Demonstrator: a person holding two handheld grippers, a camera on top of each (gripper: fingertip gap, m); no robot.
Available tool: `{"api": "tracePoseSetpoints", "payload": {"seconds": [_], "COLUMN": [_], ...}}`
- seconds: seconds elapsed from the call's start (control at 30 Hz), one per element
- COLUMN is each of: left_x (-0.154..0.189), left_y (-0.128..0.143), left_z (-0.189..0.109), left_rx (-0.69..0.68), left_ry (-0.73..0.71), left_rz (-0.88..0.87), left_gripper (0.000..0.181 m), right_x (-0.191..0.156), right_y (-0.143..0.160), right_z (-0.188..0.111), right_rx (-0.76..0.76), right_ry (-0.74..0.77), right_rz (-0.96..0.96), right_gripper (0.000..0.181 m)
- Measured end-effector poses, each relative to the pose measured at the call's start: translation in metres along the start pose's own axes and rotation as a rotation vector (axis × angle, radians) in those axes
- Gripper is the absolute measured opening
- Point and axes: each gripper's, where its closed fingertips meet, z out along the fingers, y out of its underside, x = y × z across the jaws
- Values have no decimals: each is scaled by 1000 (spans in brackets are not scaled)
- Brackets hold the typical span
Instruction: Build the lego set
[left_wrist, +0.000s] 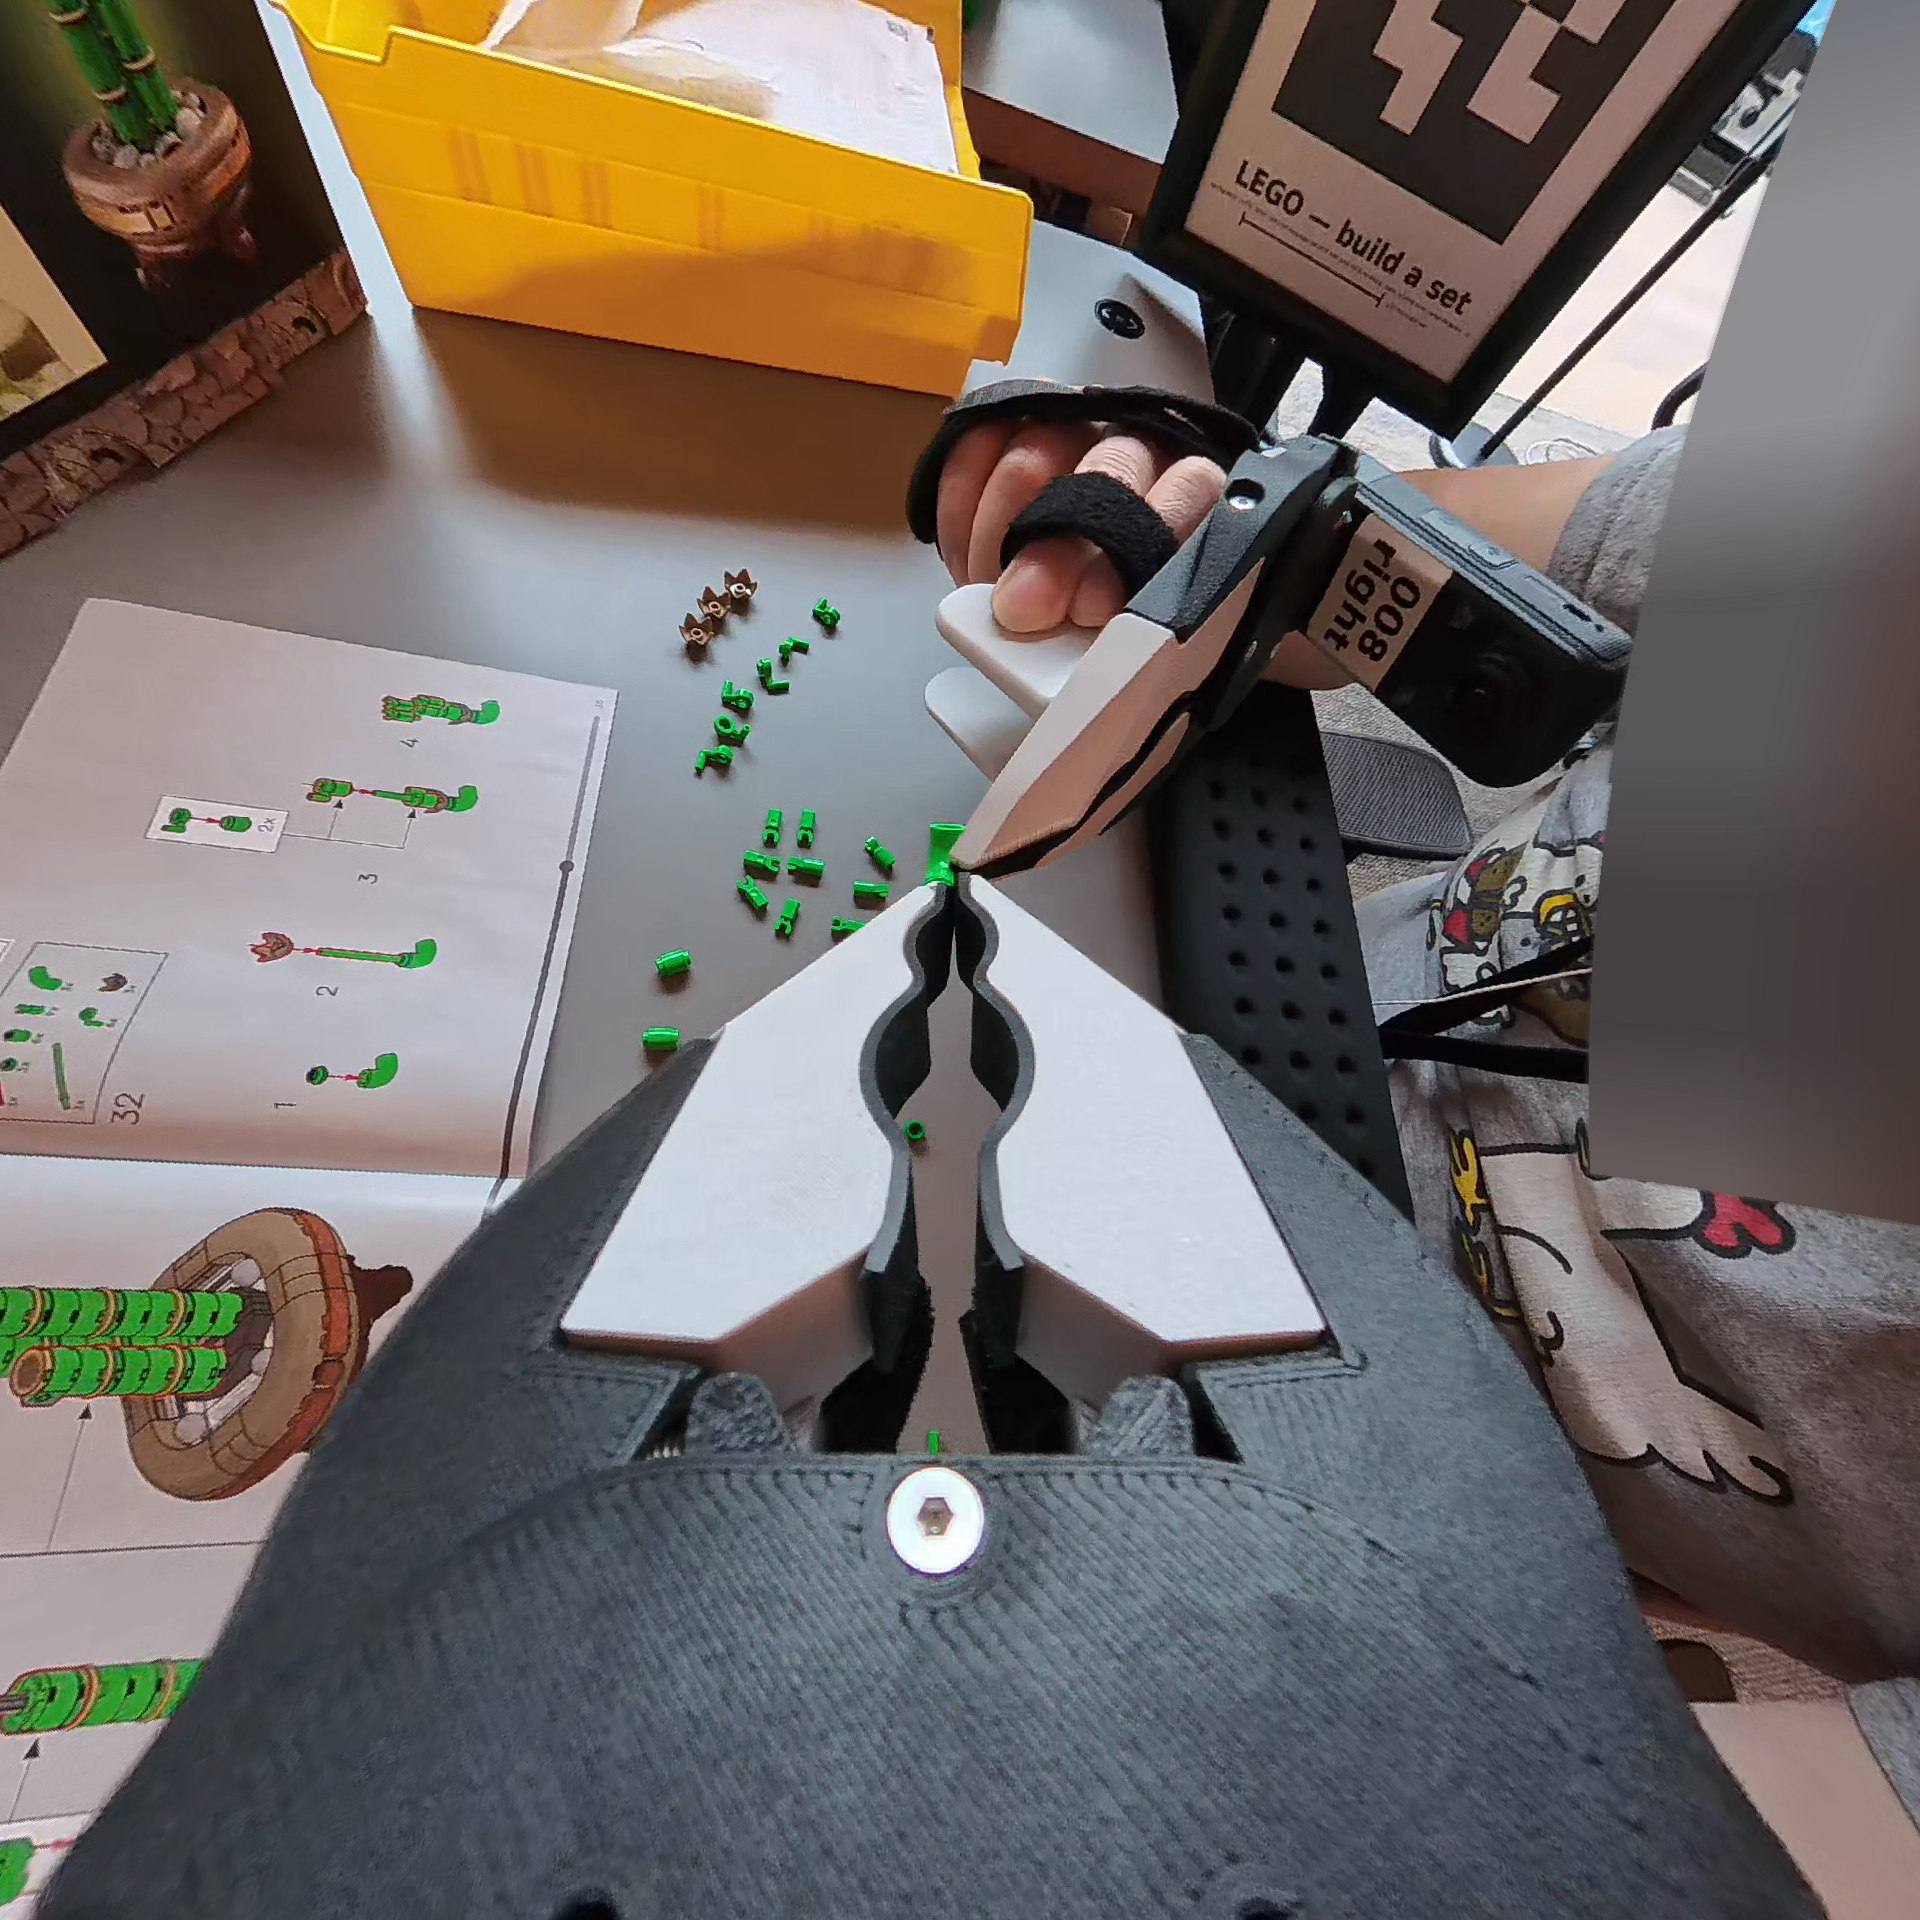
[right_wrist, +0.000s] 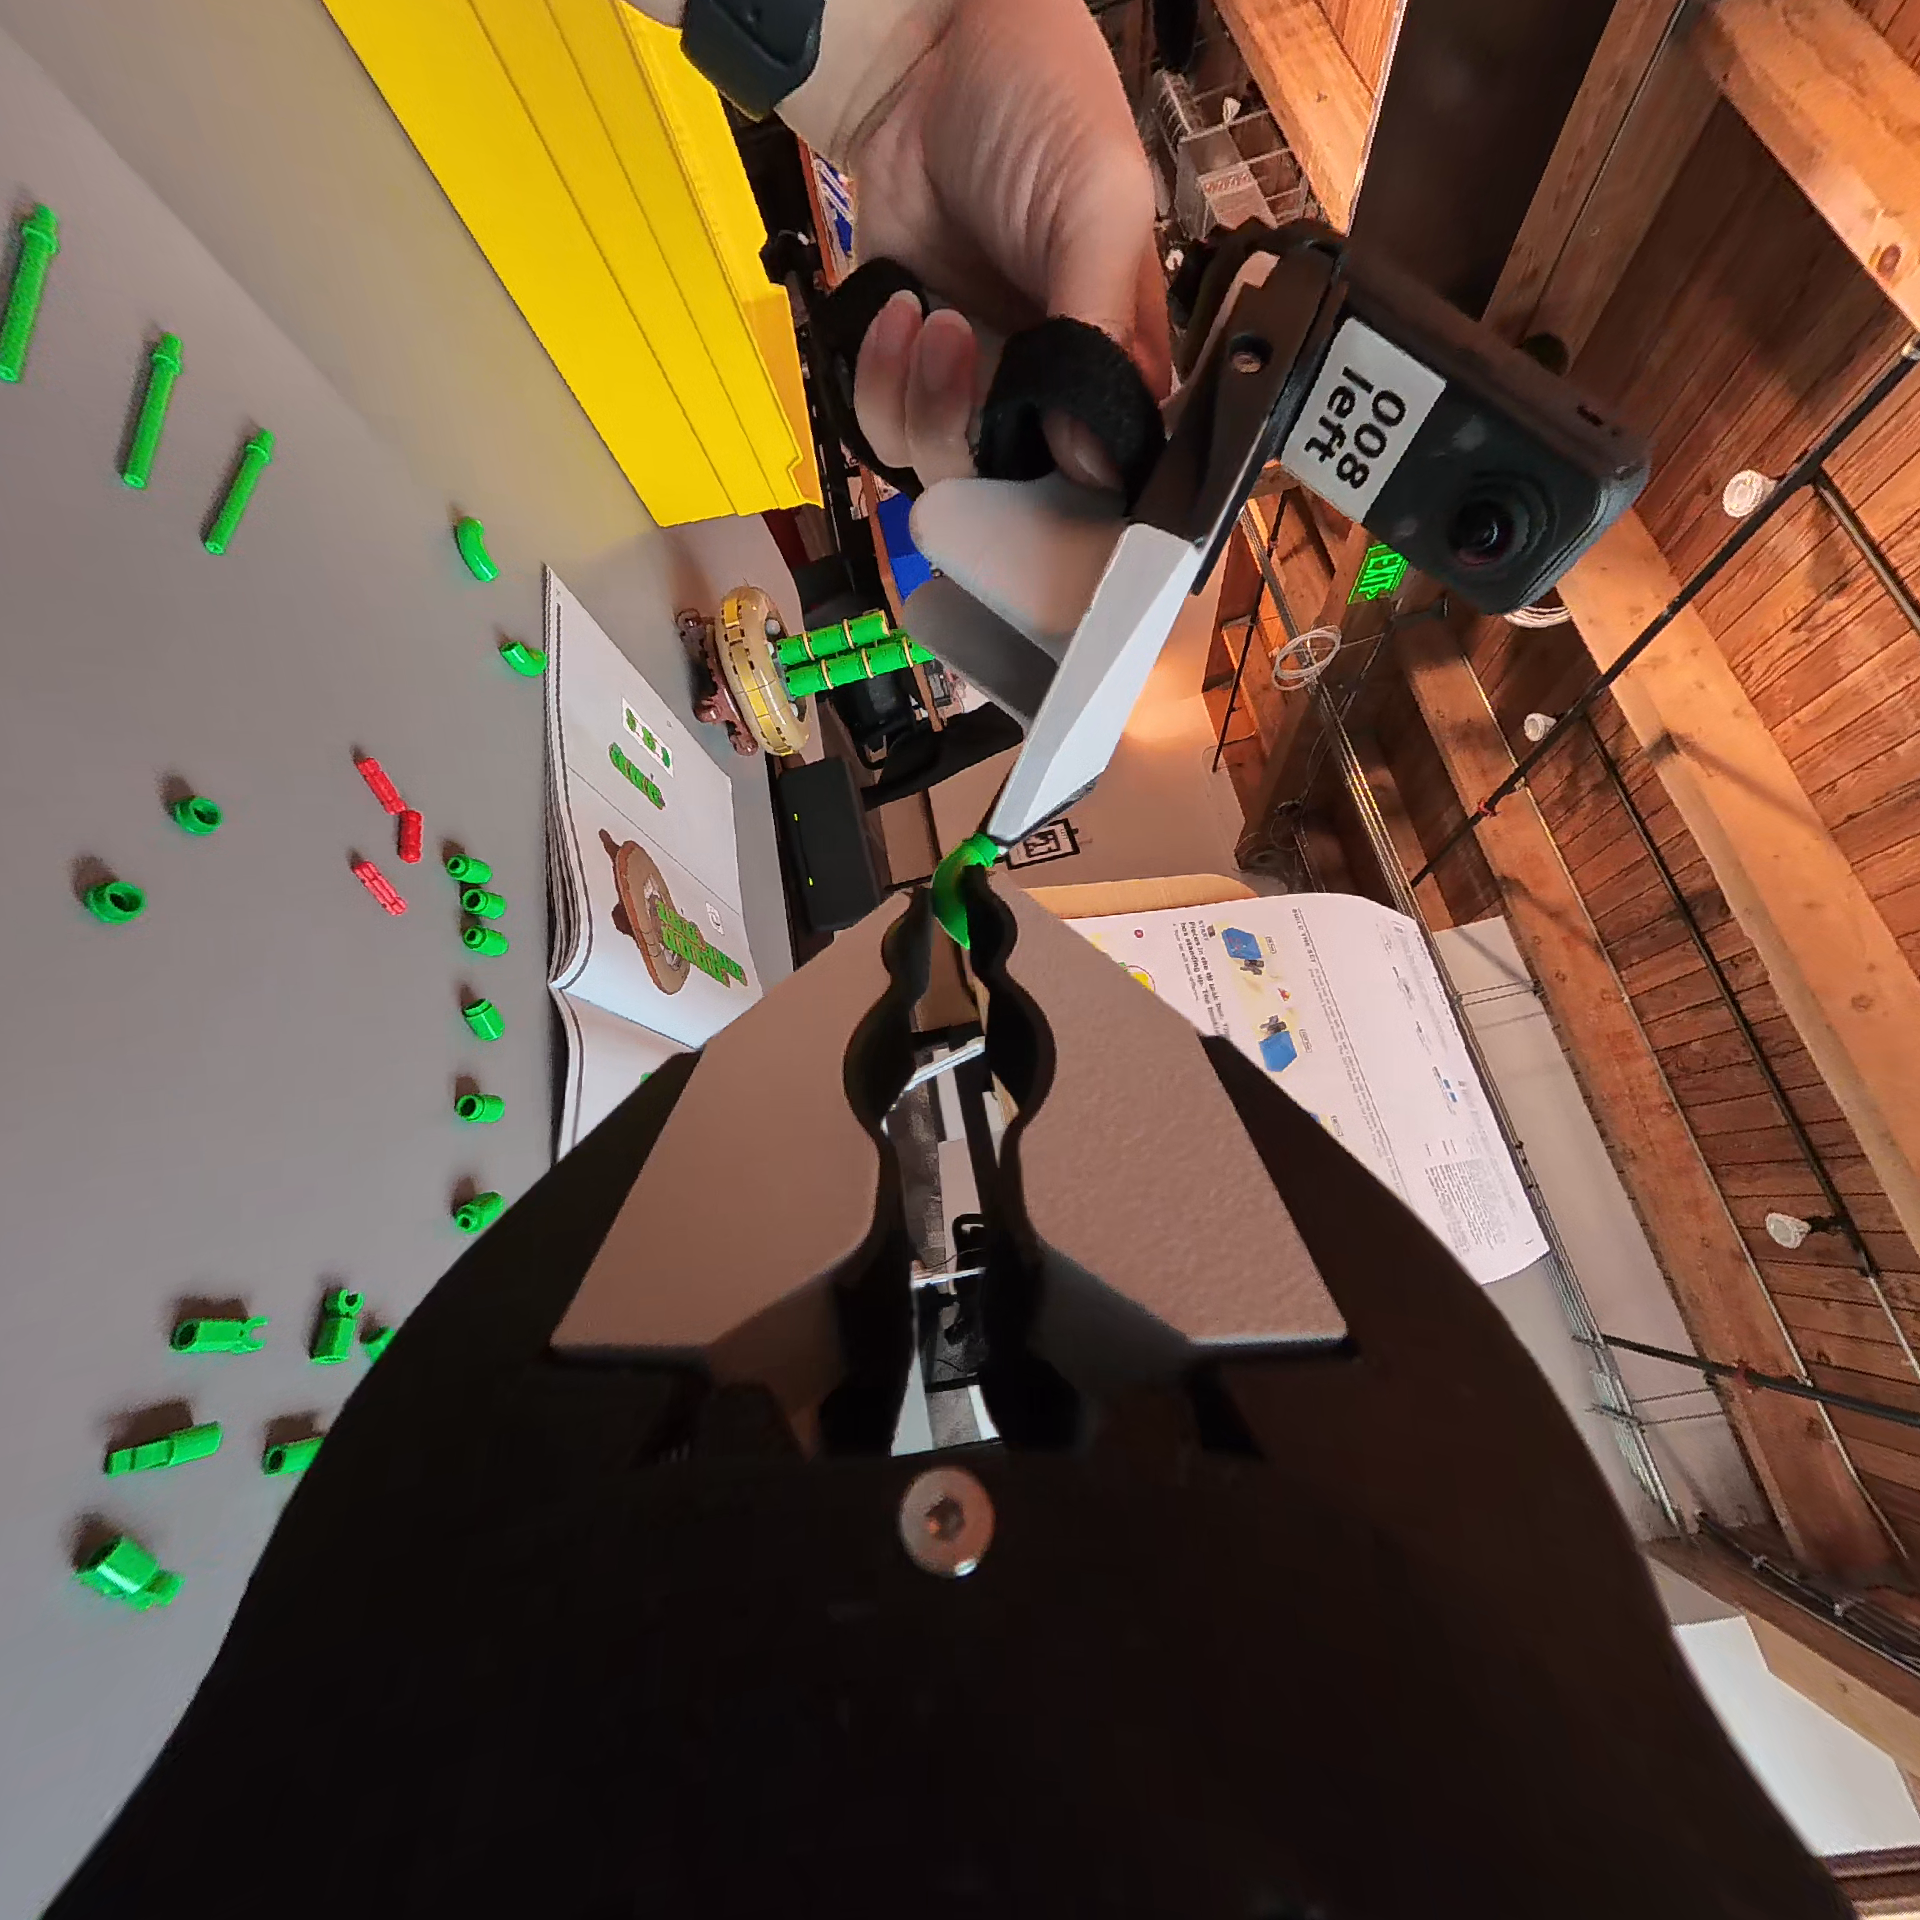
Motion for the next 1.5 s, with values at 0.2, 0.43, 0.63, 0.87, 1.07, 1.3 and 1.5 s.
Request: {"api": "tracePoseSetpoints", "payload": {"seconds": [0.2,0.43,0.63,0.87,1.07,1.3,1.5], "left_x": [3,2,-1,-9,-29,-34,-30], "left_y": [-1,-4,-8,-8,-1,3,0], "left_z": [0,-1,0,-6,-25,-44,-67], "left_rx": [11,12,37,43,32,-8,22], "left_ry": [28,-35,-39,-80,-201,-338,-387], "left_rz": [-18,59,59,61,37,77,77], "left_gripper": [0,0,0,0,0,0,0], "right_x": [1,4,3,-2,-11,-22,-29], "right_y": [-2,-1,-1,9,19,20,21], "right_z": [-1,-1,1,4,7,9,11], "right_rx": [2,0,3,-23,-42,-54,-59], "right_ry": [18,25,19,-17,-84,-161,-187], "right_rz": [-48,-31,-3,33,96,141,151], "right_gripper": [5,4,4,5,5,5,5]}}
